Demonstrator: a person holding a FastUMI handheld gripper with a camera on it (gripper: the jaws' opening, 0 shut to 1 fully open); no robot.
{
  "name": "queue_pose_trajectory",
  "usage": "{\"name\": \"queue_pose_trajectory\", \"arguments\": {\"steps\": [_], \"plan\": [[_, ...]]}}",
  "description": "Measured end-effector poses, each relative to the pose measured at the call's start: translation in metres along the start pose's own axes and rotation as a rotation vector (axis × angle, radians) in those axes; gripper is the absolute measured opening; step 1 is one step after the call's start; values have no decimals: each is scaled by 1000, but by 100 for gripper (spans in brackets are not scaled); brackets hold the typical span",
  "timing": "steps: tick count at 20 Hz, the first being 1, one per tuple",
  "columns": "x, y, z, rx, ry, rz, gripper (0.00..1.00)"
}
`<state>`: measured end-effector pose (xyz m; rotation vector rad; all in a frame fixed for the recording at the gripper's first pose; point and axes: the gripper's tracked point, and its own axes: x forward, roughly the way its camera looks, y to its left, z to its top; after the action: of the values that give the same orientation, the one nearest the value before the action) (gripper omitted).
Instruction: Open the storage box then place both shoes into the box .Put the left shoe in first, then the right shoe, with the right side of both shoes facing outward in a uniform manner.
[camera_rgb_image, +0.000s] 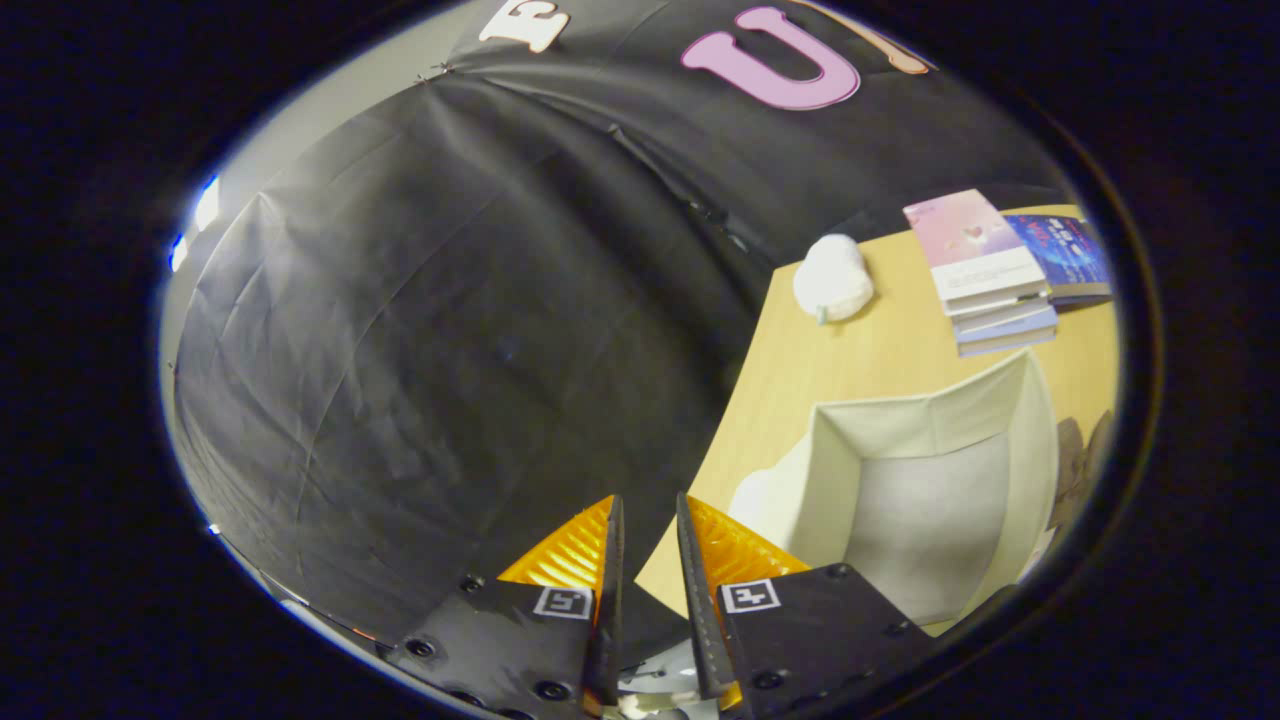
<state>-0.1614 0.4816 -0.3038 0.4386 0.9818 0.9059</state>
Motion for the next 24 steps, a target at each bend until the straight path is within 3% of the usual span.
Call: {"name": "queue_pose_trajectory", "arguments": {"steps": [7,11,19,24], "plan": [[-69,-94,61,-1,-130,-140,33],[-104,-153,64,-25,-147,-247,33],[-147,-261,2,72,-54,-445,33],[-157,-300,-54,158,50,-536,38]]}}
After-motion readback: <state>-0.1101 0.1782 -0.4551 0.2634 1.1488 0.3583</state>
